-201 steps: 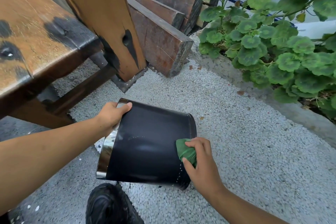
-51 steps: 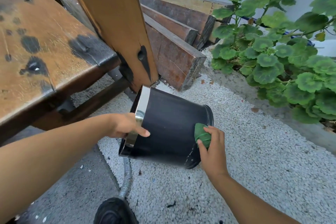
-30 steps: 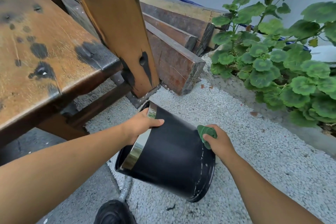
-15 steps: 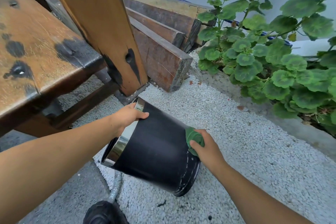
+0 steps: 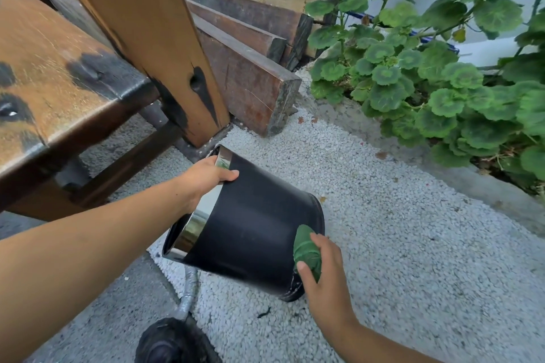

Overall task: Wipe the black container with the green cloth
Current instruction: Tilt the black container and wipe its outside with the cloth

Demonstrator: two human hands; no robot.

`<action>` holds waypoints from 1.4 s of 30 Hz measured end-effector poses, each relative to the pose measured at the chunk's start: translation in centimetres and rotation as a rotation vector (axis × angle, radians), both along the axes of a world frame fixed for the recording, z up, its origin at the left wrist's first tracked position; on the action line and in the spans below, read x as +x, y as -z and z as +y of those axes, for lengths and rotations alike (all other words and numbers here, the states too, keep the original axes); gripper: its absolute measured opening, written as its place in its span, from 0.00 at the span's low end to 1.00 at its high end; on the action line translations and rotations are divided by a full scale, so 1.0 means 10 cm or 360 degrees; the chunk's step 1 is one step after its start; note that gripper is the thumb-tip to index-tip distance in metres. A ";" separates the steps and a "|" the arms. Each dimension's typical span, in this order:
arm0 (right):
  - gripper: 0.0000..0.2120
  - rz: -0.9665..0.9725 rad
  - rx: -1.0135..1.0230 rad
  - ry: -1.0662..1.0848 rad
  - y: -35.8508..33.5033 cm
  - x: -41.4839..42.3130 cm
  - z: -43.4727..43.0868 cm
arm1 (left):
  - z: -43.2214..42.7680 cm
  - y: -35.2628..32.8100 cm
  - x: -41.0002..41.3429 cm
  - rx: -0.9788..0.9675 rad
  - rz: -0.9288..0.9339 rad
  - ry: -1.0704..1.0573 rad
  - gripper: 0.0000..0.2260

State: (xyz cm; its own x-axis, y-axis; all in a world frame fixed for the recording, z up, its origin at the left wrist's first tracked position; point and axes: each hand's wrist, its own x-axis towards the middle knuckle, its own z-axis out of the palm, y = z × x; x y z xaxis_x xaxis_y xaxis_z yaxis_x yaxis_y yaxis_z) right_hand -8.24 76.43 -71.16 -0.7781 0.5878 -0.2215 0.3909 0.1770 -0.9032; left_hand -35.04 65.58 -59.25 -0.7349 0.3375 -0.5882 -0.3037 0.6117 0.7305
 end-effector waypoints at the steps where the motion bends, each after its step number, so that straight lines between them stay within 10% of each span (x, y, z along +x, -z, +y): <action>1: 0.25 -0.0006 -0.0003 -0.0021 0.01 0.04 -0.05 | -0.01 0.00 0.00 -0.0004 -0.0003 -0.0009 0.12; 9: 0.22 -0.0022 -0.0105 0.0115 -0.15 -0.18 0.18 | 0.10 -0.06 -0.05 -0.0025 0.0005 -0.0218 0.05; 13: 0.18 -0.0169 -0.0154 -0.0005 -0.33 -0.52 0.77 | 0.10 -0.43 -0.17 0.0300 -0.0502 -0.0097 0.31; 17: 0.11 -0.0316 -0.0447 0.0074 -0.38 -0.76 1.14 | 0.07 -0.54 -0.11 0.0092 -0.0190 0.0594 0.47; 26: 0.05 -0.0478 -0.0464 -0.0134 -0.32 -1.23 1.37 | 0.16 -0.46 -0.20 0.0097 0.0064 0.0281 0.24; 42: 0.06 -0.0307 -0.0327 -0.0139 -0.39 -1.23 1.40 | 0.50 -0.34 -0.50 -0.0158 0.0193 -0.0046 0.21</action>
State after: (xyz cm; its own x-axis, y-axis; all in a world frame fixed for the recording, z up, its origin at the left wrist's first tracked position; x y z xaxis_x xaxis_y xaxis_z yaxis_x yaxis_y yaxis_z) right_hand -20.51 90.47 -67.27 -0.7557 0.4478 -0.4780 0.5504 0.0386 -0.8340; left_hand -40.07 70.59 -55.89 -0.8112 0.2602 -0.5237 -0.2351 0.6749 0.6995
